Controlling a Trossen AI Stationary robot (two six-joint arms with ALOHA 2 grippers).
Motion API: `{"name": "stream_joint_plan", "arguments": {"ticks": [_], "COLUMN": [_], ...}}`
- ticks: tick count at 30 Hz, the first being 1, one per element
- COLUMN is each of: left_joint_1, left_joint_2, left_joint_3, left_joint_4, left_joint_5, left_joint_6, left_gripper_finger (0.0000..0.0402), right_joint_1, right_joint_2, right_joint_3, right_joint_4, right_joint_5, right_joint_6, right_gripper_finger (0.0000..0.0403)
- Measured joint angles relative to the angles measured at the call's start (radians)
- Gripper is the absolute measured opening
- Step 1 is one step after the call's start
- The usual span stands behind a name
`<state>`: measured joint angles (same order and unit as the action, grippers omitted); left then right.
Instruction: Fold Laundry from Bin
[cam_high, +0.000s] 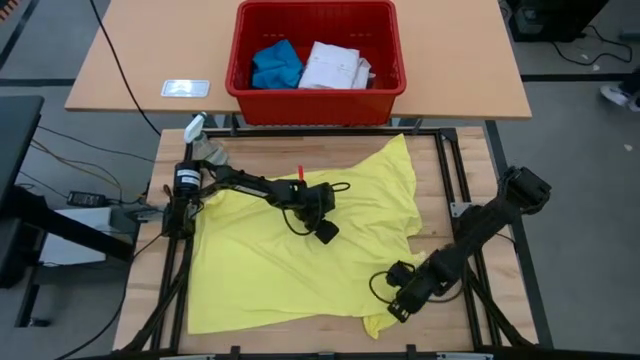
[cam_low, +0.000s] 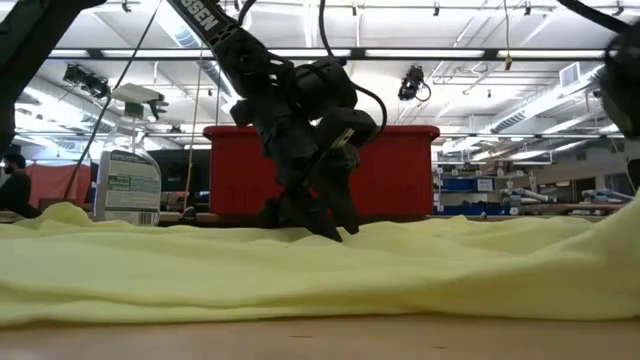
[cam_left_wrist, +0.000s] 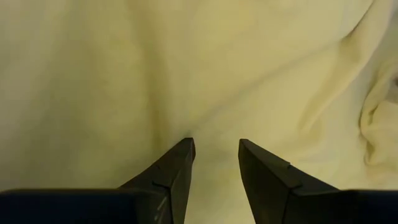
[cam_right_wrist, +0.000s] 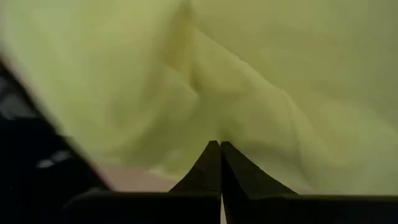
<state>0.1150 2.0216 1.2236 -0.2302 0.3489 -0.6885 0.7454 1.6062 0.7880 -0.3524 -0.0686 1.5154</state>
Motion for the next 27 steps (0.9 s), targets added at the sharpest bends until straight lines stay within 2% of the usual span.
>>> {"name": "stream_joint_plan", "arguments": {"ticks": [3,7,11,15,18,22,24,27], "left_joint_1": [0.0,0.0,0.0,0.0,0.0,0.001,-0.005,-0.009], "left_joint_2": [0.0,0.002,0.002,0.002,0.003,0.005,0.003,-0.03], "left_joint_3": [-0.001,-0.002,-0.002,-0.002,-0.003,-0.007,-0.011,-0.011], "left_joint_4": [0.001,-0.006,-0.006,-0.004,0.002,0.047,0.082,0.142], "left_joint_5": [-0.002,-0.003,-0.002,-0.002,0.021,0.134,0.168,0.176], "left_joint_6": [0.004,0.003,-0.001,-0.005,-0.023,-0.08,-0.107,-0.136], "left_gripper_finger": [0.0142,0.0142,0.0142,0.0142,0.0142,0.0142,0.0142,0.0142], "right_joint_1": [0.025,0.076,0.15,0.203,0.22,0.211,0.196,0.168], "right_joint_2": [0.048,0.087,0.081,0.045,0.022,-0.04,-0.082,-0.153], "right_joint_3": [-0.018,0.001,0.061,0.103,0.106,0.11,0.109,0.11], "right_joint_4": [0.065,0.119,0.083,0.099,0.138,0.134,0.084,-0.069], "right_joint_5": [-0.016,-0.166,-0.303,-0.349,-0.343,-0.293,-0.228,-0.063], "right_joint_6": [-0.023,0.007,0.021,0.071,0.08,0.077,0.057,0.015], "right_gripper_finger": [0.0002,0.0002,0.0001,0.0,0.0001,0.0001,0.0001,0.0002]}}
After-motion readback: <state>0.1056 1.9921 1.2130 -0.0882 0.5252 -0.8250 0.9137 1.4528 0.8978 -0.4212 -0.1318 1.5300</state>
